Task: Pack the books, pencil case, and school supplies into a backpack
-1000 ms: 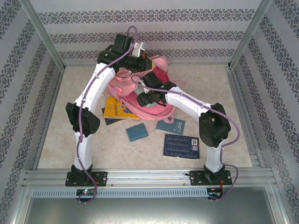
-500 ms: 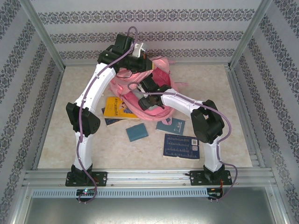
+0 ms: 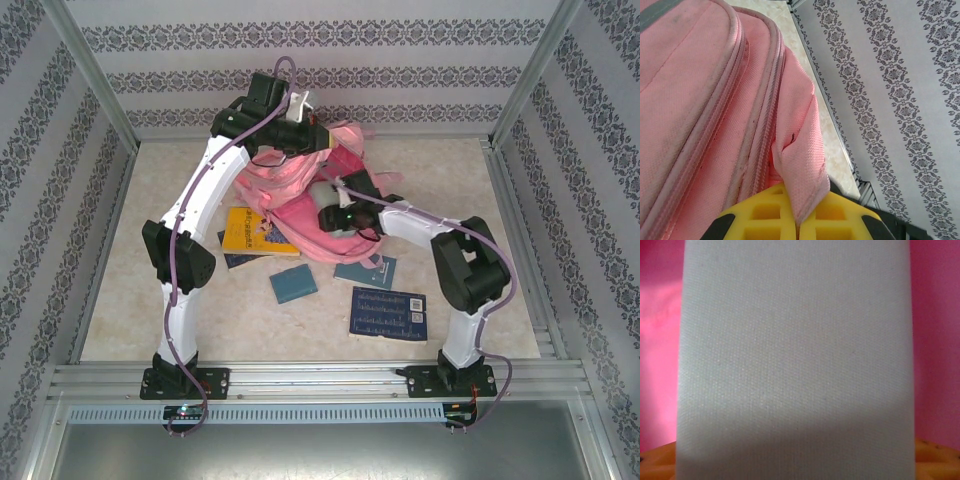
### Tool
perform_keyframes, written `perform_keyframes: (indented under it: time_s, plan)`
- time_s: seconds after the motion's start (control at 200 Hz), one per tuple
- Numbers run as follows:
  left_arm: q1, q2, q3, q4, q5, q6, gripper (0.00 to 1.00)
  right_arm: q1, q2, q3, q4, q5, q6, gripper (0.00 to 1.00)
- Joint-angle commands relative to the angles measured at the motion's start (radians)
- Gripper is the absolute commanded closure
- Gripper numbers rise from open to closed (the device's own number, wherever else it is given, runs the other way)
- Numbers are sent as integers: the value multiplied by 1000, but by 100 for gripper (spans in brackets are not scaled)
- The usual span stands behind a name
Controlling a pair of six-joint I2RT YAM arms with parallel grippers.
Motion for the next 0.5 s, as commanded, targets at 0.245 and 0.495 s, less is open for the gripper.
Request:
perform_keyframes:
  time_s: [0.245,0.495]
  plan:
    - [-22,-104,-10,251,100,-117,100,5,93,68,428,-292,710,45]
    - [-29,-110,-48,398,133,-232,100,38,206,89,573,-124,1019,43]
